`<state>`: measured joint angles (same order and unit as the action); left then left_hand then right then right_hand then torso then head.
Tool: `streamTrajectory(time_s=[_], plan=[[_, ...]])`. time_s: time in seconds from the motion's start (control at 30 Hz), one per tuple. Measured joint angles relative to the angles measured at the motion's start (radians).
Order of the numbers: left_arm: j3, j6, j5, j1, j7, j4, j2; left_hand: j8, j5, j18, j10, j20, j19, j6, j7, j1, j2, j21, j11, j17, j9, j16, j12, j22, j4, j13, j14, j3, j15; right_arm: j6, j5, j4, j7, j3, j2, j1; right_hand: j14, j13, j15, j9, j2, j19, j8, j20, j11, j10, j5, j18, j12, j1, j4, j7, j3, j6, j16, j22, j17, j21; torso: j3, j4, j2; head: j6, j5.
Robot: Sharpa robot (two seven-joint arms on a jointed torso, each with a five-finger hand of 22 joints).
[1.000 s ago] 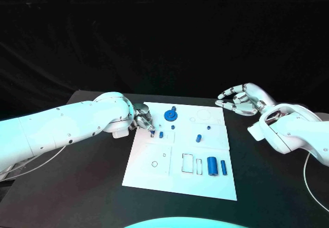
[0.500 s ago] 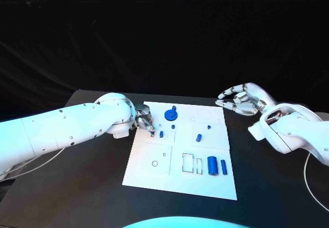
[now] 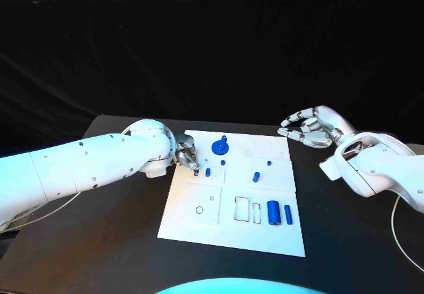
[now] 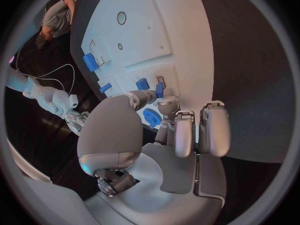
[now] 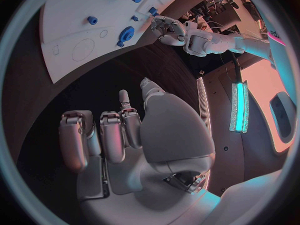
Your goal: Assemble the parts on the task board
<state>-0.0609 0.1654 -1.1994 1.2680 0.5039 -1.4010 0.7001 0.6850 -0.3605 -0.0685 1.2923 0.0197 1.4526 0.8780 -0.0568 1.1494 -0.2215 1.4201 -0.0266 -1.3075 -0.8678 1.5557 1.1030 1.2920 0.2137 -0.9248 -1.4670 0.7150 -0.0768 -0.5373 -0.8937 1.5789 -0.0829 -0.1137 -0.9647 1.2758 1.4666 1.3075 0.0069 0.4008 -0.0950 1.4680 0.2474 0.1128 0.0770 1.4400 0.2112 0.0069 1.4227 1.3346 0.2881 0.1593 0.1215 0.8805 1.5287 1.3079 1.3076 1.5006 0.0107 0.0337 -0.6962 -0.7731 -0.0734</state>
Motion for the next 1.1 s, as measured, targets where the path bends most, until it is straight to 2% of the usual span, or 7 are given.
streamTrajectory(time_s=[0.7,1.1], plan=[[0.001,0.02,-0.024,-0.006,0.0,-0.016,0.009,0.004,0.0,0.0,0.0,0.0,0.0,0.007,0.007,-0.008,-0.008,0.0,0.0,0.0,0.0,0.0,0.0,0.002,0.003,0.0,0.004,0.003,-0.003,0.0,0.0,0.001,-0.001,0.0,-0.003,0.0,0.0,0.0,0.0,0.0,0.0,0.0,0.0,0.0,0.0,0.0,0.0,0.0,0.0,0.0,0.0,0.0,0.0,0.0,0.0,0.0,0.0,0.0,0.0,-0.0003,0.001,-0.003,0.001],[0.001,0.023,-0.031,-0.01,0.001,-0.033,0.021,0.006,0.0,0.0,0.0,0.0,0.0,0.007,0.007,-0.011,-0.003,0.0,0.0,0.0,-0.003,0.0,0.0,0.002,0.003,0.0,0.004,0.003,-0.003,0.0,0.0,0.0,-0.001,0.0,-0.003,0.0,0.0,0.0,0.0,0.0,0.0,0.0,0.0,0.0,0.0,0.0,0.0,0.0,0.0,0.0,0.0,0.0,0.0,0.0,0.0,0.0,0.0,0.0,-0.0003,0.0002,0.001,-0.003,0.0]])
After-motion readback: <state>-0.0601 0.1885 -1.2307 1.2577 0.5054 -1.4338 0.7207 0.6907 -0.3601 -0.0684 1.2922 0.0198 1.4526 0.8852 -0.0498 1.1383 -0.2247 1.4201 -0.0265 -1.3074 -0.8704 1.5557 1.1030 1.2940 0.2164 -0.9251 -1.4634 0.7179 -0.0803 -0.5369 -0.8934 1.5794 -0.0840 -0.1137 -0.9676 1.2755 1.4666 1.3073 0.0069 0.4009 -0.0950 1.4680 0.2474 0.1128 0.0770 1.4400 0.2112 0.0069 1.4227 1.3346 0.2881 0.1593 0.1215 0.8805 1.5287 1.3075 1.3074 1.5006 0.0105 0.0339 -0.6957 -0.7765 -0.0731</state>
